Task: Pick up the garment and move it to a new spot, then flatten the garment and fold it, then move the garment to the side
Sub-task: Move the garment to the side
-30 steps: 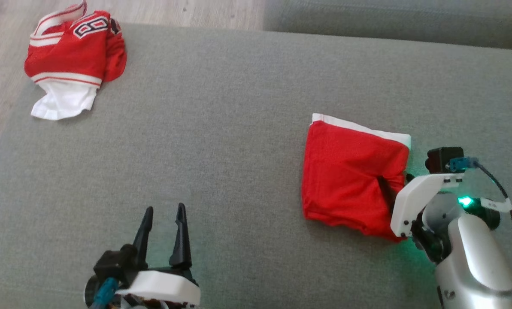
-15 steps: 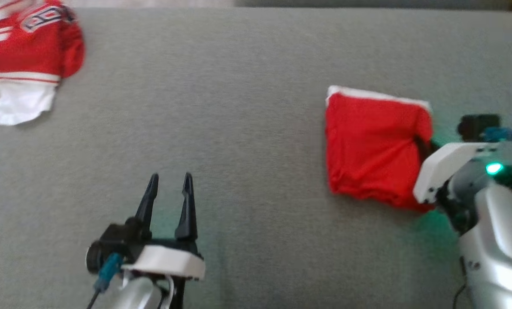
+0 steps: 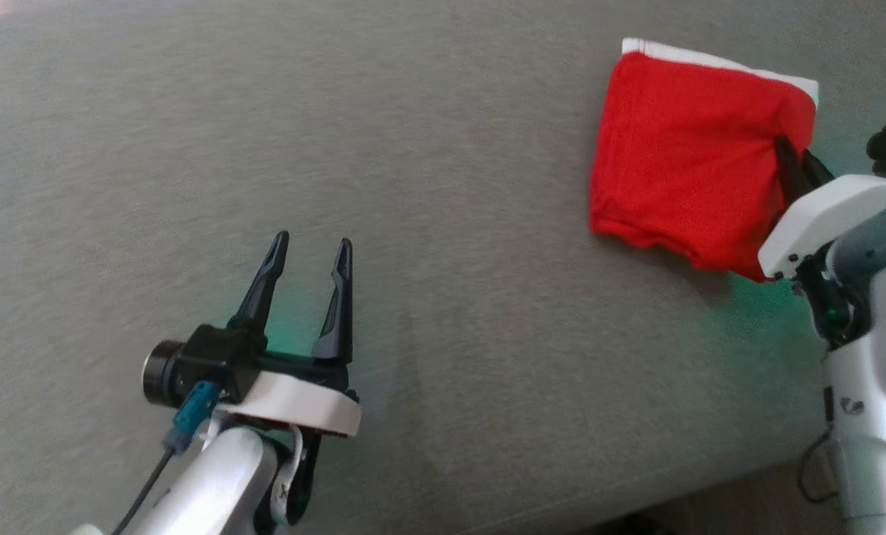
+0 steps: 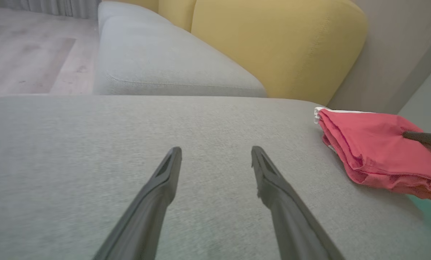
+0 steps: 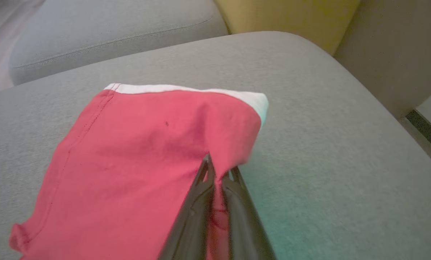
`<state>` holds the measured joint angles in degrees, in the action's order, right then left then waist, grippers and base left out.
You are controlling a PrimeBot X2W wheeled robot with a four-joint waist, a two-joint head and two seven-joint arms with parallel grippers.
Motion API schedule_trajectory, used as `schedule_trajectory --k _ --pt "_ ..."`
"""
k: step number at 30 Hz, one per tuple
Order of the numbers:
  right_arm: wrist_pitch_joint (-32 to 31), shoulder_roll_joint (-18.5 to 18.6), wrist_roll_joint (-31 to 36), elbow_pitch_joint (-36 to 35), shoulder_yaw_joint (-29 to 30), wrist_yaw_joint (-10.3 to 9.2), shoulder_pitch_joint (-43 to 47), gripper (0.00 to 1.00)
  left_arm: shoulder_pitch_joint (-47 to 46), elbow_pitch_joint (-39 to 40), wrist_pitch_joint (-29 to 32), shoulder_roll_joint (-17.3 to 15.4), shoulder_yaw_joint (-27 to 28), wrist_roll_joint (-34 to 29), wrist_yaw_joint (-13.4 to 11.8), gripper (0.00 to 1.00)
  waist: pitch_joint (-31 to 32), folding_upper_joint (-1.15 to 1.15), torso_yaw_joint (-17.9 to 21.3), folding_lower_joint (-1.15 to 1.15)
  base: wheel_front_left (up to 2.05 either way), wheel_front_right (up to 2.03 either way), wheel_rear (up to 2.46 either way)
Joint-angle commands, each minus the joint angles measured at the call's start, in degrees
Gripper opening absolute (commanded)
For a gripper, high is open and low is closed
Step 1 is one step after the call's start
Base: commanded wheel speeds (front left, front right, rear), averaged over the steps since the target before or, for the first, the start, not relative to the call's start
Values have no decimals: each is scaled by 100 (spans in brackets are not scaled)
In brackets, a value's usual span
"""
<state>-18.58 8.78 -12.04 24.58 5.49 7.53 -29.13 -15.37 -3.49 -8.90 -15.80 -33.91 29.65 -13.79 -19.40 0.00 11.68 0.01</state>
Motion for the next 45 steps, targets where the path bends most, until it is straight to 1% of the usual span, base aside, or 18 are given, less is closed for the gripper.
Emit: schedule_trajectory --k 1,4,6,11,14,18,24,26,29,30,31,32,36,40,45 --pt "120 -66 -19 -151 -70 -4 -252 0 -225 237 64 -128 104 -76 -32 100 -421 0 589 -1 0 0 0" --pt "198 -102 -19 -55 -89 -4 -384 0 -283 302 152 -168 72 -119 -50 100 -504 0 680 -1 0 0 0" --pt "250 -89 -19 36 -86 -4 -490 0 -307 339 188 -188 57 -134 -56 100 -541 0 671 -1 0 0 0" --pt "290 101 50 316 -64 -4 -845 0 -359 408 237 -222 75 -150 -107 100 -626 0 447 -1 0 0 0" --pt "251 372 151 591 -40 -4 -1153 0 -390 453 223 -229 98 -153 -134 100 -688 0 228 -1 0 0 0" --pt "203 909 485 1009 2 -4 -1567 0 -423 531 191 -213 113 -162 -175 100 -788 0 -110 -1 0 0 0" --pt "142 1618 825 1381 395 -4 -1943 0 -427 641 130 -193 128 -177 -244 100 -964 0 -594 -1 0 0 0" --pt "149 1815 903 1451 544 -4 -2015 0 -418 662 107 -196 143 -174 -264 100 -1015 0 -707 -1 0 0 0" --pt "189 1970 1046 1482 723 -4 -2068 0 -402 680 78 -203 155 -166 -283 100 -1062 0 -807 -1 0 0 0" --pt "241 2001 1111 1467 767 -4 -2075 24 -397 684 71 -206 156 -164 -286 100 -1073 0 -825 -1 0 0 0" --pt "336 2019 1174 1440 811 -4 -2082 69 -393 688 64 -210 157 -162 -287 100 -1082 0 -836 -1 0 0 0" --pt "416 1999 1195 1432 857 -4 -2087 100 -389 688 56 -212 157 -159 -288 100 -1086 0 -844 -1 0 0 0" --pt "728 1824 1285 1354 873 -4 -2100 100 -370 666 42 -209 158 -145 -311 100 -1048 0 -813 -1 0 0 0" --pt "975 1655 1367 1240 760 -4 -2091 100 -368 627 42 -184 116 -135 -304 100 -926 0 -760 -1 0 0 0" --pt "1166 1459 1274 1025 531 -4 -1987 100 -322 537 4 -163 105 -73 -284 100 -638 0 -745 -1 0 0 0"
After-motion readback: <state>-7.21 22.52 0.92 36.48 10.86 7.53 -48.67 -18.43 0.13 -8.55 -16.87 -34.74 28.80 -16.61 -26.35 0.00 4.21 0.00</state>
